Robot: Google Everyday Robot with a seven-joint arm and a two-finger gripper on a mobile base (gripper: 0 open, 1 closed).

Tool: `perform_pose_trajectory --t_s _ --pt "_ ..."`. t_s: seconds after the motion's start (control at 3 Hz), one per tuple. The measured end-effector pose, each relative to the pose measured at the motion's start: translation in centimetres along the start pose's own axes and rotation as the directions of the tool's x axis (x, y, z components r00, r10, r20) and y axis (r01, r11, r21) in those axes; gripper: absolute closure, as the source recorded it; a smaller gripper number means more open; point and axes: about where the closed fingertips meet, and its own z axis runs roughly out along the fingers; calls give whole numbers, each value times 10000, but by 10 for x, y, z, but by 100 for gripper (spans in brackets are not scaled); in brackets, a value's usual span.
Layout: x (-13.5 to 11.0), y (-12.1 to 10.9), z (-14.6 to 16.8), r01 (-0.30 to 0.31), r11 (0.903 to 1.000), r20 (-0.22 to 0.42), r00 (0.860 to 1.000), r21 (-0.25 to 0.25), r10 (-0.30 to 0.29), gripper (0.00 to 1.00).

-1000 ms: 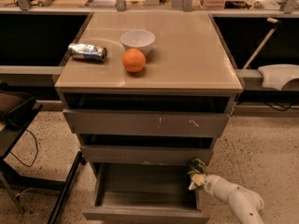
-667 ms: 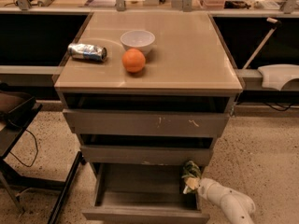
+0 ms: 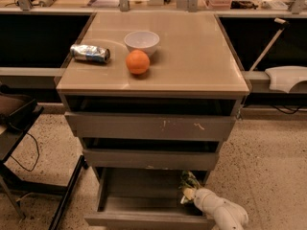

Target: Place green jalapeno chip bag into bottom drawer

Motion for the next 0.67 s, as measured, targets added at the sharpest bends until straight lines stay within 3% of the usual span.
perform_pose_trajectory --t_s 0.33,0.67 --pt "16 4 21 492 9985 -207 9986 237 -487 100" --pt "48 8 66 930 9945 -637 9939 479 -898 100"
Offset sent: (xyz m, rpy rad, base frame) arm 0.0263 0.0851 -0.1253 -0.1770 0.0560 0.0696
